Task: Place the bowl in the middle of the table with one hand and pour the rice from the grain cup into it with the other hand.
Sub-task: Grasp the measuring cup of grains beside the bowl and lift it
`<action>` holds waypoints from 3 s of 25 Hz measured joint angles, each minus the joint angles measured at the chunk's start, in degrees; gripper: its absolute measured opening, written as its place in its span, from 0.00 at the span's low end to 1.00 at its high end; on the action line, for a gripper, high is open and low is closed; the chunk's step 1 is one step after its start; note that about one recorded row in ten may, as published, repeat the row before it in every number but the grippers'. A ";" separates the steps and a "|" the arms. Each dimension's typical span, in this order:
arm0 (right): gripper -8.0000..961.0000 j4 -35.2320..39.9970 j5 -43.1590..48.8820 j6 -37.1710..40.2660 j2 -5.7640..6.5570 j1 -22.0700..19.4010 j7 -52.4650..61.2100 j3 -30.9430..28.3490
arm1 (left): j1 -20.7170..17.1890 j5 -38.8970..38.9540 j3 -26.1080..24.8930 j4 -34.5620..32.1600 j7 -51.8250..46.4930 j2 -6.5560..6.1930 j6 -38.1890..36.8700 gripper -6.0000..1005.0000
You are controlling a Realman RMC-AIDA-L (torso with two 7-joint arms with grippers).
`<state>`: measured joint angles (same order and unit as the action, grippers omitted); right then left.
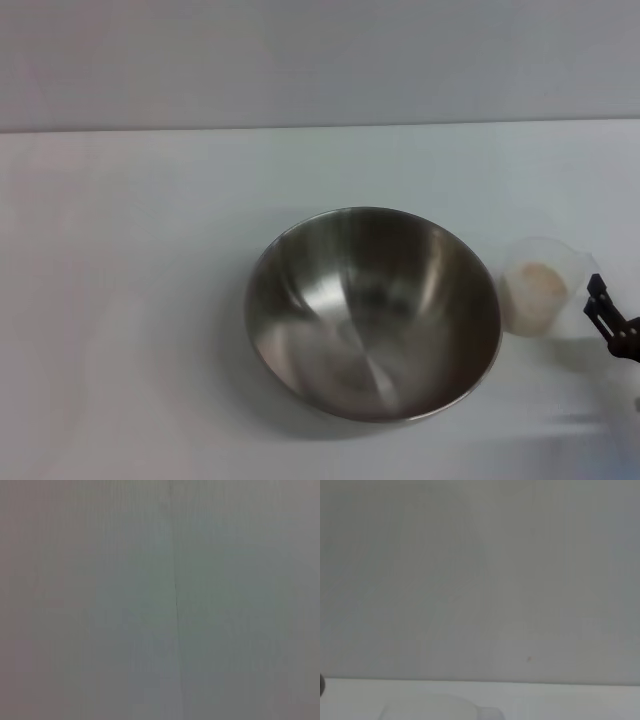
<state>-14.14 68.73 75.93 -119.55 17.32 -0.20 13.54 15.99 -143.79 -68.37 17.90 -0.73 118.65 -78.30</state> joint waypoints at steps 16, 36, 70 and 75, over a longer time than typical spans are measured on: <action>0.86 0.28 0.56 -3.14 -0.07 2.24 0.22 -0.48 | -0.43 0.00 0.00 0.02 0.08 0.00 -0.05 0.86; 0.84 0.95 0.04 -4.66 -0.07 3.66 0.56 -0.85 | -0.62 0.00 0.32 -0.61 0.12 0.07 0.00 0.85; 0.15 0.67 1.25 -4.26 -0.14 4.23 0.13 -0.09 | -0.22 0.00 0.44 -1.49 0.12 0.09 0.09 0.85; 0.08 0.61 1.25 -4.31 -0.16 4.31 0.11 -0.17 | -0.19 0.00 0.50 -1.49 0.12 0.09 0.09 0.85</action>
<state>-13.52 69.98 71.63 -119.71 21.63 -0.09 13.37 15.80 -143.79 -67.87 16.41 -0.61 118.74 -78.22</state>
